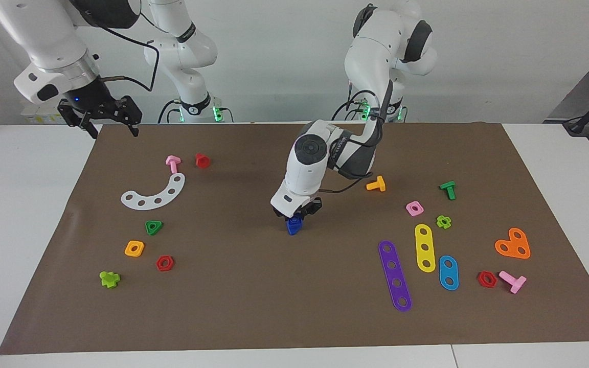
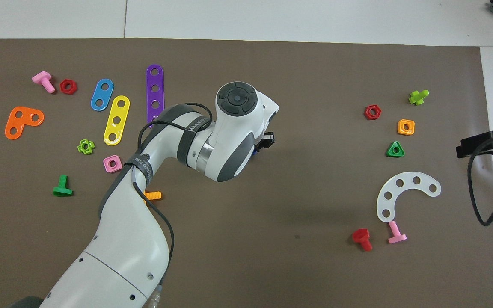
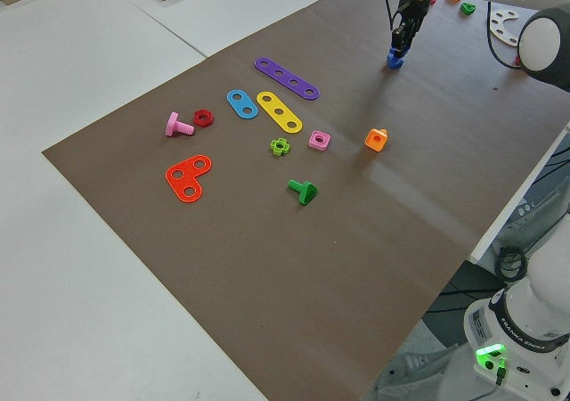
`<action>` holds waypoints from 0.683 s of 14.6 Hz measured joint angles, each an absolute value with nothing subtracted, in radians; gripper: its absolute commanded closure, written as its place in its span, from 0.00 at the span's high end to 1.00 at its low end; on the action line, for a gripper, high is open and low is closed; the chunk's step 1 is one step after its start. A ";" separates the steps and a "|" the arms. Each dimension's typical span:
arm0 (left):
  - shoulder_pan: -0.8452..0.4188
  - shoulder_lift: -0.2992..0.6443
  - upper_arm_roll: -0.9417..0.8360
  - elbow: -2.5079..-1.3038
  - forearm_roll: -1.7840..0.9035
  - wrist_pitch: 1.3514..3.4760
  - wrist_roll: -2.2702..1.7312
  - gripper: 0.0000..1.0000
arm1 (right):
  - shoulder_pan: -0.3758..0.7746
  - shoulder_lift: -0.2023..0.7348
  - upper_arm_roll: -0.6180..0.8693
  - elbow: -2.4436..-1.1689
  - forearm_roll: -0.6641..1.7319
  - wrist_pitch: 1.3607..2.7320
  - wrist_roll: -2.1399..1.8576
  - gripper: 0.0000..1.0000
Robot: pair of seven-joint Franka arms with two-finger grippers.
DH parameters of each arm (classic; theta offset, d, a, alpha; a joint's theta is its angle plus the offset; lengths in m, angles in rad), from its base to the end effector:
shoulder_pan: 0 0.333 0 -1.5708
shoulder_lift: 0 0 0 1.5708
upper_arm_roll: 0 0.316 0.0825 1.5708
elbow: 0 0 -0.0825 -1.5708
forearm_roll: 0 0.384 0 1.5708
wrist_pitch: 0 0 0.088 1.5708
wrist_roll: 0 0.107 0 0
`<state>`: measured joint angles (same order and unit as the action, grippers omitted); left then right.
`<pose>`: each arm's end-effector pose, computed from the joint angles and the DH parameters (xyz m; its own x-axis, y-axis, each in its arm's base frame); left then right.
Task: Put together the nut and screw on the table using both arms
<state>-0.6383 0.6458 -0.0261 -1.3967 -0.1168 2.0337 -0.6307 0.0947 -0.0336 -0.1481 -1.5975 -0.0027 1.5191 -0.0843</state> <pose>0.5673 -0.4480 0.3275 0.9966 0.0205 -0.0802 0.0277 -0.9956 0.0893 0.5376 -0.0304 0.6257 0.9985 0.0311 -0.0448 0.0309 -0.9995 -0.0061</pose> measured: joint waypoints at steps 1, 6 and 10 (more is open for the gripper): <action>-0.638 0.646 -0.026 -1.410 -0.117 2.047 -0.631 0.00 | 0.095 -0.034 -0.148 -1.598 -0.003 1.519 -0.084 1.00; -0.638 0.646 -0.026 -1.438 -0.116 2.080 -0.631 0.38 | 0.095 -0.034 -0.148 -1.598 -0.003 1.519 -0.084 1.00; -0.638 0.646 -0.026 -1.445 -0.113 2.090 -0.631 1.00 | 0.095 -0.034 -0.148 -1.598 -0.003 1.519 -0.084 1.00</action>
<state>-0.6383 0.6457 -0.0260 -1.4450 -0.1133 2.0897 -0.6307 0.0947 -0.0336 -0.1481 -1.5975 -0.0027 1.5191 -0.0843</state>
